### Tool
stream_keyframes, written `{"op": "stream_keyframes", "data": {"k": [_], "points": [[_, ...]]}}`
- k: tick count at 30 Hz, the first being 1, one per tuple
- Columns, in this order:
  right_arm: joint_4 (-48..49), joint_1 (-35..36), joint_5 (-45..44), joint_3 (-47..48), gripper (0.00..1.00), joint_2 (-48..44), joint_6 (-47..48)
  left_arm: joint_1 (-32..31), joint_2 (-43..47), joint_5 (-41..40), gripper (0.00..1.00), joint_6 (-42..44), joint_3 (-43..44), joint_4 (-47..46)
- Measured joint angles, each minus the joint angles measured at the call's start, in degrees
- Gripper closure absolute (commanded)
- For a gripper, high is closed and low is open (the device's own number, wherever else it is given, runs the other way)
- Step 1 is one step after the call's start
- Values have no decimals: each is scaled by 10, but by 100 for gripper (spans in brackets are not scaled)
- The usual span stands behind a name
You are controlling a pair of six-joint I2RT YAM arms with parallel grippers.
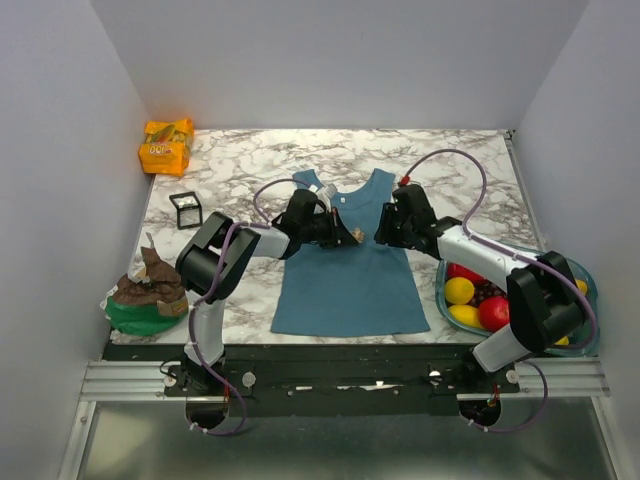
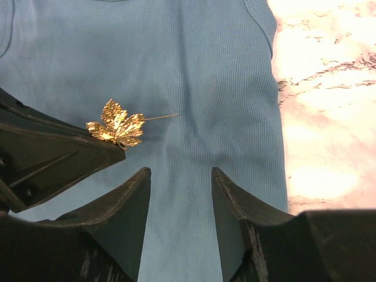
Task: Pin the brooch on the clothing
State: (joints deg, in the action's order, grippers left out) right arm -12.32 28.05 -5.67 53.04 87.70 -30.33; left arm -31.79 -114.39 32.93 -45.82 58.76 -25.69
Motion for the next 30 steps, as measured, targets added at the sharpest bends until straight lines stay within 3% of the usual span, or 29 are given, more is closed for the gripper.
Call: {"op": "stream_keyframes", "data": {"k": [30], "points": [[-20,0,8,134,61,176,45,18,-36,23,100,-31,-36,-74]]}}
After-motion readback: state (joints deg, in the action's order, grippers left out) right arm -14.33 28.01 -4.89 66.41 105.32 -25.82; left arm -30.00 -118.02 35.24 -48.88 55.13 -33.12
